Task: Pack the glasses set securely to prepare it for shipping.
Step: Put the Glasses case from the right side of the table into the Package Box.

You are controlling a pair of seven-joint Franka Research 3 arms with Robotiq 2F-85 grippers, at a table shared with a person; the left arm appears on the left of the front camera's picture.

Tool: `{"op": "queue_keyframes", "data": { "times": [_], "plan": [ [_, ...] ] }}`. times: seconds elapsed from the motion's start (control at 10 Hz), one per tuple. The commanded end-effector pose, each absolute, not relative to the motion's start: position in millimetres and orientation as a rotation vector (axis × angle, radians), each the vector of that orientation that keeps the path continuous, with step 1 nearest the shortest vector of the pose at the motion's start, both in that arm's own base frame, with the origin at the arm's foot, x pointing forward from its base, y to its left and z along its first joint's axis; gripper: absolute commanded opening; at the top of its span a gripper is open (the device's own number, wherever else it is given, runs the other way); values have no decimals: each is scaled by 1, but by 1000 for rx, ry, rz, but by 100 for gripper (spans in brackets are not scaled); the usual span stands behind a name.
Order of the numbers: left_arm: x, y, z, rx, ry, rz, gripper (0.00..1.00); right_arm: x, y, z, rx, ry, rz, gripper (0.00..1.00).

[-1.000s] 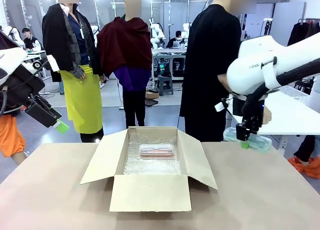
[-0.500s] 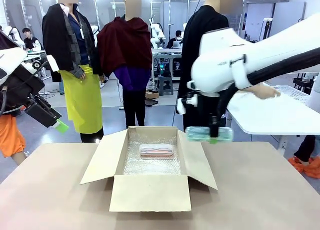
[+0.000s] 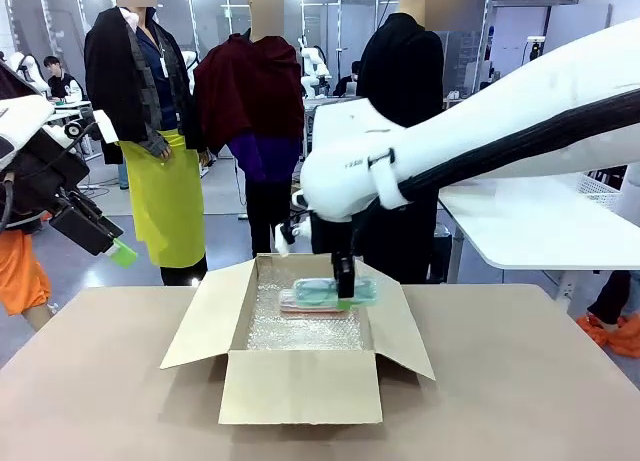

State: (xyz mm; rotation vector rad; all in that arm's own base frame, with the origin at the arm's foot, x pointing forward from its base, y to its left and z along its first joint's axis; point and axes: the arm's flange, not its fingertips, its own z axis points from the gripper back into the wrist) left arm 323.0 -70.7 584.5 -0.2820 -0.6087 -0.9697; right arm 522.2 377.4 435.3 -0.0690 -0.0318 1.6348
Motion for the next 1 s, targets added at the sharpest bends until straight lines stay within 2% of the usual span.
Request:
{"op": "queue_keyframes", "data": {
  "times": [0.0,0.7,0.8,0.9],
  "plan": [
    [322,-70,586,-306,-611,-970,100,542,394,417,-107,-72,1635,26],
    [322,-70,586,-306,-611,-970,100,574,436,335,-28,77,1582,26],
    [322,-70,586,-306,-611,-970,100,575,435,331,-22,101,1584,74],
    [322,-70,586,-306,-611,-970,100,574,435,332,-23,97,1583,87]
  ]
}}
